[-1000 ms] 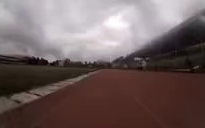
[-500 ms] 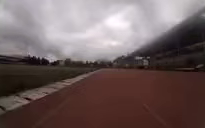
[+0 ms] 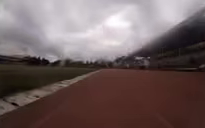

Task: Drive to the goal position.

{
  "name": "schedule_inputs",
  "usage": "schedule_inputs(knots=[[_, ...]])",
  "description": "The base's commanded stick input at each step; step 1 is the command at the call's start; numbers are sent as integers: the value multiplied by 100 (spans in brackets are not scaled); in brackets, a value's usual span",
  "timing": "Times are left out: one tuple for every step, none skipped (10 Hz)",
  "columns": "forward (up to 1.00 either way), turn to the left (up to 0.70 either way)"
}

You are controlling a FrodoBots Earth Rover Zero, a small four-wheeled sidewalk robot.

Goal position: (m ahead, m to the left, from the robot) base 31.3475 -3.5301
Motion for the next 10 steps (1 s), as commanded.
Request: schedule_inputs(knots=[[70, 0], [70, 0], [70, 0], [70, 0], [70, 1], [70, 2], [70, 0], [70, -11], [70, -31], [70, -35]])
